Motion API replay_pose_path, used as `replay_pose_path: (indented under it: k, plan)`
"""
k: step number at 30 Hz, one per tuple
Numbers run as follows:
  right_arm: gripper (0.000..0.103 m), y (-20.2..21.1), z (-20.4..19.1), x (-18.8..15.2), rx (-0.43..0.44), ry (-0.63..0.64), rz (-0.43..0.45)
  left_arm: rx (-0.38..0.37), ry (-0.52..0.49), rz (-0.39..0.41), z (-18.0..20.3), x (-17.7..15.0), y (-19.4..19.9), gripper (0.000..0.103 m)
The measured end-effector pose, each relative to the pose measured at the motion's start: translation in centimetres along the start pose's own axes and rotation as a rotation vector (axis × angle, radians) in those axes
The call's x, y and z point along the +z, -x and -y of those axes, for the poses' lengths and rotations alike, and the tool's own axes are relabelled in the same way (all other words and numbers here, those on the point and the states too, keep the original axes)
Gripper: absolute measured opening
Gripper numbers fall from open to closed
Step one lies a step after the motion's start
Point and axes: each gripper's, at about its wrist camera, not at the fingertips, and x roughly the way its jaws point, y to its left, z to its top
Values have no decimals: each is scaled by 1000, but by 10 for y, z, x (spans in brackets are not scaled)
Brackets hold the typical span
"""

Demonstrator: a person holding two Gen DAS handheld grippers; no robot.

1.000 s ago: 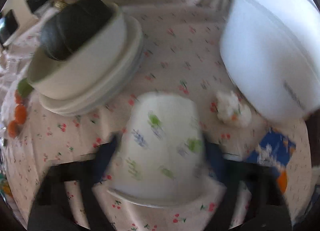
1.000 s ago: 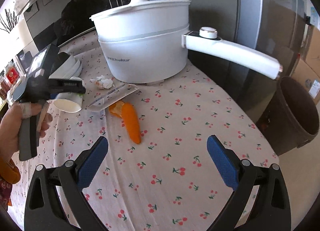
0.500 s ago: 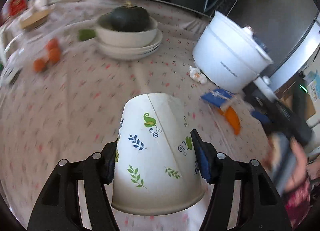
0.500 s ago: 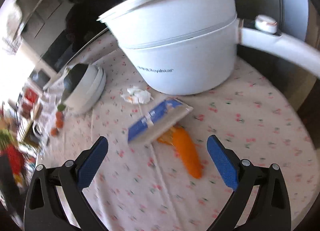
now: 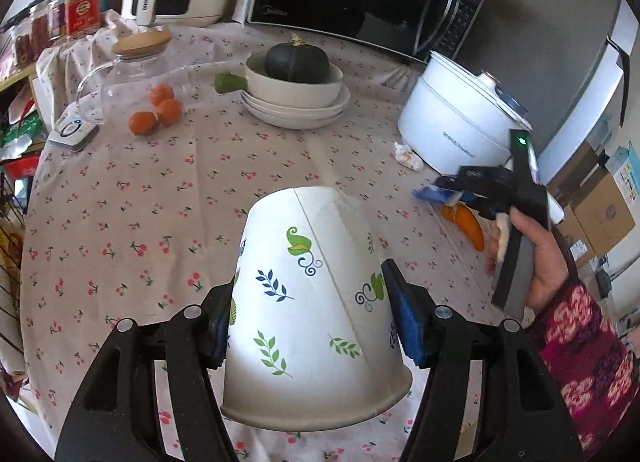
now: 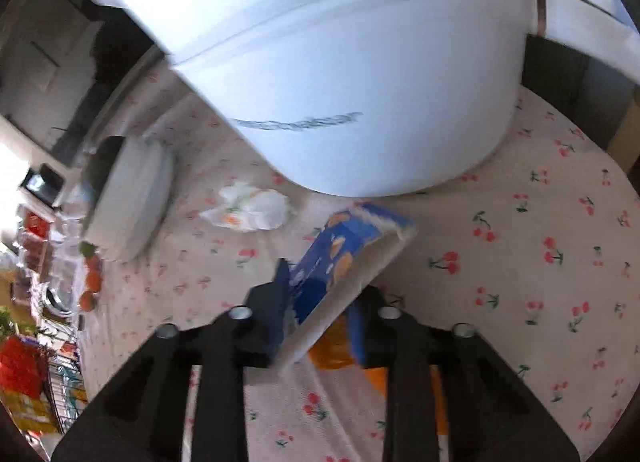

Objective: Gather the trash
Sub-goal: 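Grasp the blue wrapper with the right tool while the left tool holds the paper cup, then drop the blue wrapper into the bin with the right tool while the left carries the cup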

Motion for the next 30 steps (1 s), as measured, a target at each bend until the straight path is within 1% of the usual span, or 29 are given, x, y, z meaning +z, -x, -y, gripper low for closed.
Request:
replay_pose_path:
  k: [1, 3, 5, 8, 10, 15, 19, 25, 30]
  plan:
    - [12, 7, -6, -3, 8, 25, 21, 6, 9, 3, -2, 1, 0, 61]
    - [10, 19, -17, -7, 1, 75, 49, 3, 22, 7, -4, 2, 1, 61]
    - [10, 35, -32, -12, -7, 142, 78, 2, 18, 22, -2, 3, 5, 61]
    - [10, 57, -44, -16, 4, 200, 107, -10, 10, 47, 5, 3, 12, 61]
    - [10, 71, -51, -19, 13, 228, 121, -24, 12, 60, 9, 4, 17, 61]
    - [10, 103, -66, -35, -8, 306, 161, -53, 18, 78, 18, 6, 25, 61]
    - [10, 126, -72, -52, -26, 354, 183, -77, 18, 87, 25, 6, 30, 61]
    - [10, 164, -67, -83, -89, 421, 213, -106, 10, 97, 36, 4, 36, 61]
    - [10, 187, -59, -105, -135, 435, 228, -132, -11, 107, 49, 1, 43, 61]
